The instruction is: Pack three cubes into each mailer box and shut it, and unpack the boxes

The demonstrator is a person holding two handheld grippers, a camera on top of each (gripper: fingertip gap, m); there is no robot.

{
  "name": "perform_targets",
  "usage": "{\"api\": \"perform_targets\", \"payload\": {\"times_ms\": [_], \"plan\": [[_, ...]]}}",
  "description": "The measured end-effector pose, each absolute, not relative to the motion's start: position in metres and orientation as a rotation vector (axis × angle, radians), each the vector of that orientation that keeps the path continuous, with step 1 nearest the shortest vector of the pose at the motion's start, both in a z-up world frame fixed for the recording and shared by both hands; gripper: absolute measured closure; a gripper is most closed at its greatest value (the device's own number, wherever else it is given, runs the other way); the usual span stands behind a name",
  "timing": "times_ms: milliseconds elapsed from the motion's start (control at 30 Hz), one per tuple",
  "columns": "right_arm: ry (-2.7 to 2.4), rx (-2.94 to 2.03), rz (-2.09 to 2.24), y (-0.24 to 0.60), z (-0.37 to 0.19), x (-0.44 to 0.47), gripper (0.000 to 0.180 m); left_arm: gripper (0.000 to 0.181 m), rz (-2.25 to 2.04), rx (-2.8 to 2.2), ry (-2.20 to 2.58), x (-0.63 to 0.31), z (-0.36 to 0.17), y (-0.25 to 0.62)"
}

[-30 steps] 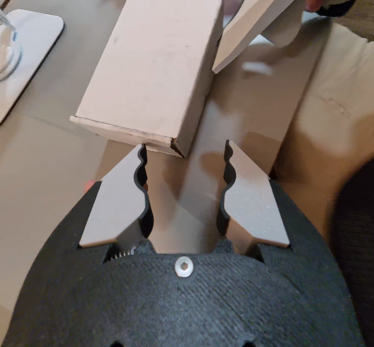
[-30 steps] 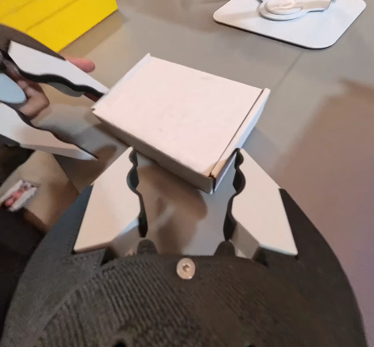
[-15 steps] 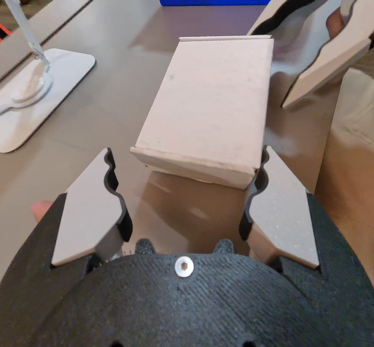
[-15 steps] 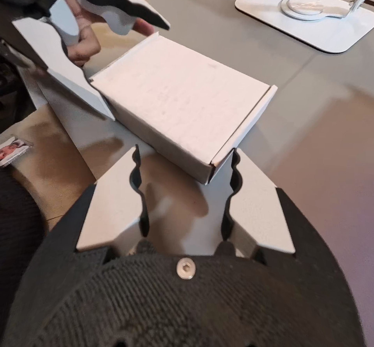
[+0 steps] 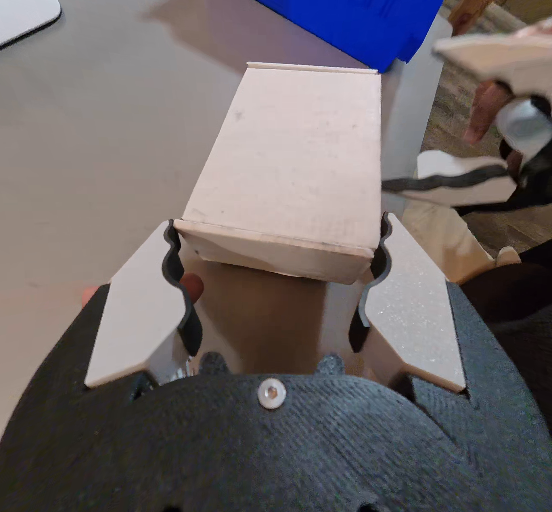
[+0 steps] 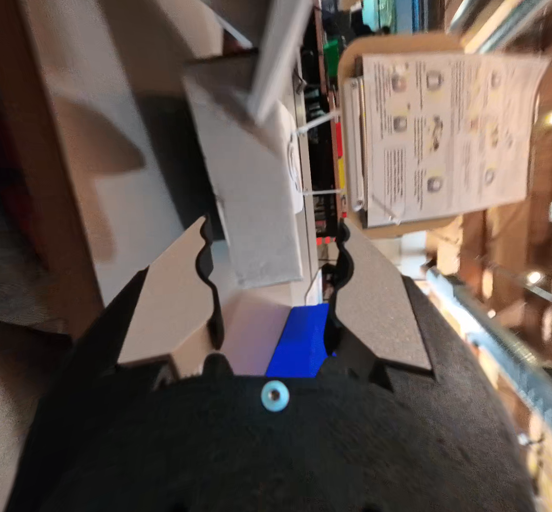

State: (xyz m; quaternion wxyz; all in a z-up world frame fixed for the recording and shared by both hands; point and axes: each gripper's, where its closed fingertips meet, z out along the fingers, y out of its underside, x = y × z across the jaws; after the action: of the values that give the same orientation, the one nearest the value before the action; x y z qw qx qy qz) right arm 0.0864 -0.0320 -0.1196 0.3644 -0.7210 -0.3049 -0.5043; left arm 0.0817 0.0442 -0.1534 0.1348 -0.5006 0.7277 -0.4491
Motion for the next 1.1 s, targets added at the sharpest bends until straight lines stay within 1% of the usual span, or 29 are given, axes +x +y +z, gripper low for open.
{"api": "perform_targets", "payload": {"times_ms": [67, 200, 367, 400, 433, 533, 633, 767, 800, 867, 967, 1100], "plan": [[-0.884, -1.854, -1.333, -0.024, -0.130, 0.075, 0.106, 0.051, -1.337, -1.483, 2.100, 0.080, -0.151, 0.040], [-0.883, -1.906, -1.363, -0.014, -0.138, 0.081, 0.121, 0.051, -1.351, -1.442, 2.141, 0.074, -0.149, 0.030], [-0.892, -1.916, -1.322, -0.017, -0.138, 0.079, 0.121, 0.052, -1.402, -1.379, 2.115, 0.075, -0.147, 0.027], [-0.893, -1.923, -1.328, -0.018, -0.138, 0.081, 0.122, 0.058, -1.385, -1.328, 2.108, 0.075, -0.146, 0.029], [-0.887, -1.928, -1.337, -0.020, -0.138, 0.084, 0.122, 0.064, -1.348, -1.264, 2.096, 0.076, -0.146, 0.033], [-0.865, -1.935, -1.326, -0.027, -0.136, 0.094, 0.122, 0.064, -1.236, -1.102, 2.062, 0.074, -0.143, 0.046], [-0.835, -1.943, -1.327, -0.035, -0.134, 0.105, 0.122, 0.069, -1.168, -0.950, 2.069, 0.069, -0.141, 0.044], [-0.834, -1.918, -1.332, -0.037, -0.130, 0.108, 0.122, 0.081, -0.863, -0.775, 2.143, 0.069, -0.169, 0.041], [-0.839, -1.908, -1.322, -0.037, -0.129, 0.106, 0.123, 0.079, -0.785, -0.715, 2.129, 0.072, -0.173, 0.041], [-0.877, -1.884, -1.315, -0.036, -0.129, 0.100, 0.123, 0.081, -0.704, -0.593, 2.051, 0.077, -0.167, 0.037], [-0.942, -1.836, -1.298, -0.035, -0.130, 0.092, 0.122, 0.080, -0.697, -0.479, 1.952, 0.079, -0.151, 0.028], [-0.917, -1.818, -1.152, -0.034, -0.127, 0.082, 0.122, 0.077, -0.677, -0.411, 1.934, 0.079, -0.152, 0.028]]}}
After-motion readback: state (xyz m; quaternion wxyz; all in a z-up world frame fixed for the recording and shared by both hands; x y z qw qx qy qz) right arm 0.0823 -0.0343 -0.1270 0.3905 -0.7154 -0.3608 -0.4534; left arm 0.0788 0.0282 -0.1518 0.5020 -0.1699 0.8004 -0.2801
